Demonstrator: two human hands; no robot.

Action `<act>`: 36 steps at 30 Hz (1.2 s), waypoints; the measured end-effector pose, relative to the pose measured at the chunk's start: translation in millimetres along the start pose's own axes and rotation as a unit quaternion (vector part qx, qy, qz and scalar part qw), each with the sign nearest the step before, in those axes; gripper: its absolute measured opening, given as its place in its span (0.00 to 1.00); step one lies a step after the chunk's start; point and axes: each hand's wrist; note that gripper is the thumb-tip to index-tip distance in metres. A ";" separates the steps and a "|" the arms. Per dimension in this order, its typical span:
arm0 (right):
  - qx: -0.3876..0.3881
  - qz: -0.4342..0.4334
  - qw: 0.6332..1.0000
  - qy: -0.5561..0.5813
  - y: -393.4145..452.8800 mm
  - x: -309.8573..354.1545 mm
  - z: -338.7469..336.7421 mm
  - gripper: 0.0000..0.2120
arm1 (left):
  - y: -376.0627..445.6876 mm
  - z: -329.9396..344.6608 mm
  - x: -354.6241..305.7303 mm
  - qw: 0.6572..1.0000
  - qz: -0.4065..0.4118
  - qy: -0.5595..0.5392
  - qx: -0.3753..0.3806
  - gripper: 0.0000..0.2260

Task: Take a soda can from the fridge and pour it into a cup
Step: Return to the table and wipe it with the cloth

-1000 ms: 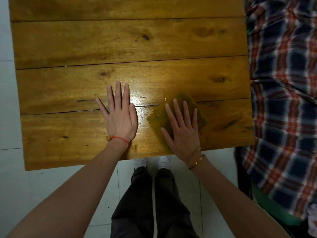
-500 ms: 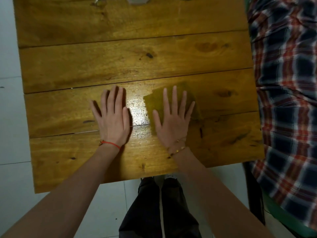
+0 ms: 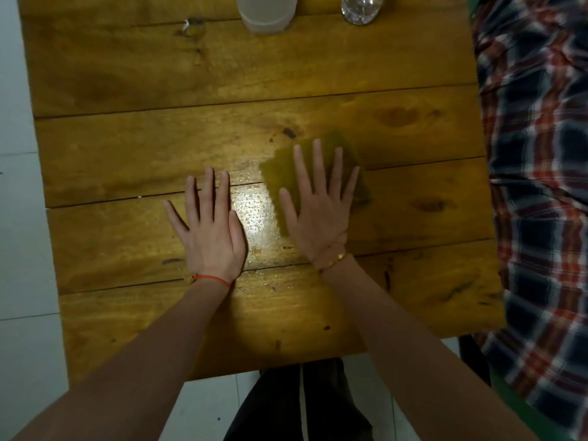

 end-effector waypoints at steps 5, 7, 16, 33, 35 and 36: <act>0.023 -0.173 0.985 -0.012 7.7 -43.9 -8.0 0.28 | 0.4 -2.1 1.0 1.000 0.003 0.006 0.011 0.28; 0.019 -0.107 0.994 -0.015 29.3 -58.5 -6.9 0.29 | 1.1 -2.4 0.9 1.000 0.003 0.009 0.013 0.28; 0.013 -0.040 0.999 0.012 59.8 25.9 3.2 0.30 | 1.4 -3.5 0.9 1.000 0.009 0.007 0.020 0.28; 0.031 0.014 0.999 0.034 -4.8 19.7 -1.1 0.30 | -11.9 -15.1 12.7 0.994 0.000 -0.105 -0.038 0.24; 0.042 -0.059 0.996 0.050 -32.1 41.9 2.2 0.29 | -25.0 -20.1 18.6 0.993 -0.014 -0.102 -0.054 0.25; 0.050 -0.089 0.993 0.058 -46.6 48.7 3.0 0.28 | -32.6 -21.6 21.8 0.993 -0.020 -0.101 -0.056 0.25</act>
Point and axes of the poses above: each hand's wrist, its own y-axis towards the middle knuckle, its own z-axis out of the palm, x = y × z, and after that the axes turned 6 degrees about -x, right-handed
